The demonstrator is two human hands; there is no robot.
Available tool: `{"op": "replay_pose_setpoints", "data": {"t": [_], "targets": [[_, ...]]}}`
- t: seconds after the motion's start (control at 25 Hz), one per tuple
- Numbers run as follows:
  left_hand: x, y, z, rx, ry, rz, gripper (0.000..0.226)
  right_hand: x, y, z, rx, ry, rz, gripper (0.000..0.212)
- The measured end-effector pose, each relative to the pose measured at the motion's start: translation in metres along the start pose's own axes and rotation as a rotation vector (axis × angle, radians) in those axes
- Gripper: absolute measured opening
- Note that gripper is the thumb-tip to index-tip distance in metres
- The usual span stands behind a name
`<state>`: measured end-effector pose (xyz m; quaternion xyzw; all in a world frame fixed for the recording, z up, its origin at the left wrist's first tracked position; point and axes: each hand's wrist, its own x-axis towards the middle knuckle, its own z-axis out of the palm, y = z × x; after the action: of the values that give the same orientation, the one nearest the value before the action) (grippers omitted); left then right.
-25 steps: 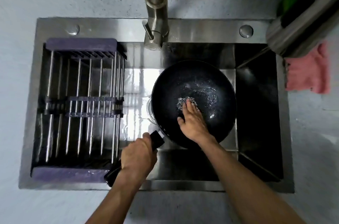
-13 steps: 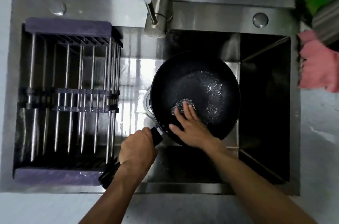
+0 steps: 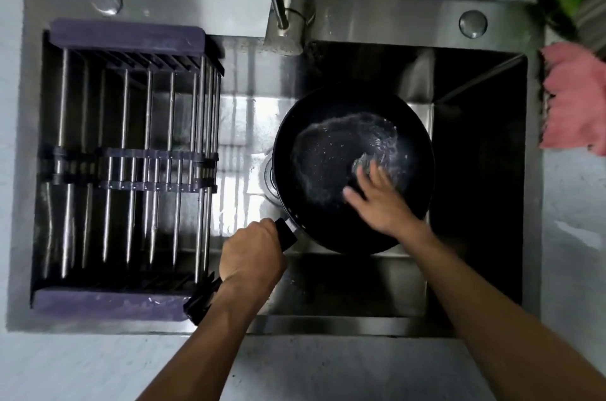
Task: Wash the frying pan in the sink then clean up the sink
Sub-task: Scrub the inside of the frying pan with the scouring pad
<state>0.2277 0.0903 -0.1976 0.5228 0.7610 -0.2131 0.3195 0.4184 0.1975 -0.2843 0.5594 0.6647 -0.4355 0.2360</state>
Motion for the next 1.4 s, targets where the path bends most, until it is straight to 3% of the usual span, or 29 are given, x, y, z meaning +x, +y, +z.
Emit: {"op": "replay_pose_setpoints", "data": {"t": [0.12, 0.16, 0.28, 0.4, 0.44, 0.56, 0.64, 0.72, 0.84, 0.92, 1.0, 1.04, 1.16, 1.32, 1.4], "targets": [[0.001, 0.001, 0.002, 0.019, 0.003, 0.01, 0.031, -0.005, -0.024, 0.026, 0.033, -0.073, -0.244, 0.068], [0.002, 0.002, 0.003, 0.022, 0.009, 0.011, 0.03, 0.008, -0.025, 0.016, 0.088, -0.029, -0.235, 0.065], [0.002, 0.0, 0.004, 0.032, 0.012, 0.001, 0.028, 0.014, -0.009, 0.006, 0.055, 0.064, 0.016, 0.063], [0.003, 0.002, 0.005, 0.042, 0.014, 0.012, 0.03, 0.014, -0.024, 0.019, 0.03, 0.025, -0.228, 0.057], [0.003, 0.001, 0.006, 0.039, 0.013, 0.008, 0.03, 0.026, -0.018, 0.013, 0.048, 0.054, -0.232, 0.056], [0.003, 0.001, 0.003, 0.038, 0.01, -0.002, 0.031, 0.02, 0.004, 0.01, -0.122, 0.096, -0.024, 0.066], [0.001, 0.003, 0.002, 0.037, 0.009, 0.0, 0.03, 0.007, -0.014, 0.028, -0.129, -0.001, -0.19, 0.065], [0.002, 0.004, 0.002, 0.03, 0.007, -0.004, 0.03, 0.02, -0.025, 0.012, 0.009, 0.011, -0.238, 0.057], [0.001, 0.003, 0.001, 0.026, 0.007, -0.012, 0.03, 0.013, 0.003, -0.009, -0.121, 0.062, 0.014, 0.061], [0.0, 0.004, -0.001, 0.029, 0.012, -0.003, 0.031, -0.007, -0.011, 0.021, -0.111, -0.058, -0.062, 0.061], [0.0, 0.006, -0.001, 0.037, 0.011, 0.009, 0.032, 0.006, -0.036, 0.019, 0.111, -0.051, -0.253, 0.058], [0.001, 0.006, 0.0, 0.04, 0.014, 0.011, 0.032, 0.023, -0.034, 0.004, 0.157, 0.002, -0.252, 0.058], [0.002, 0.006, 0.002, 0.051, 0.016, 0.015, 0.03, 0.016, 0.001, -0.005, -0.011, 0.083, -0.002, 0.064], [0.013, 0.003, 0.006, 0.008, 0.005, 0.058, 0.029, 0.0, -0.02, 0.028, 0.026, -0.031, -0.256, 0.059], [0.018, 0.002, 0.01, -0.035, -0.002, 0.081, 0.033, 0.02, -0.011, -0.002, 0.065, 0.063, -0.071, 0.058]]}}
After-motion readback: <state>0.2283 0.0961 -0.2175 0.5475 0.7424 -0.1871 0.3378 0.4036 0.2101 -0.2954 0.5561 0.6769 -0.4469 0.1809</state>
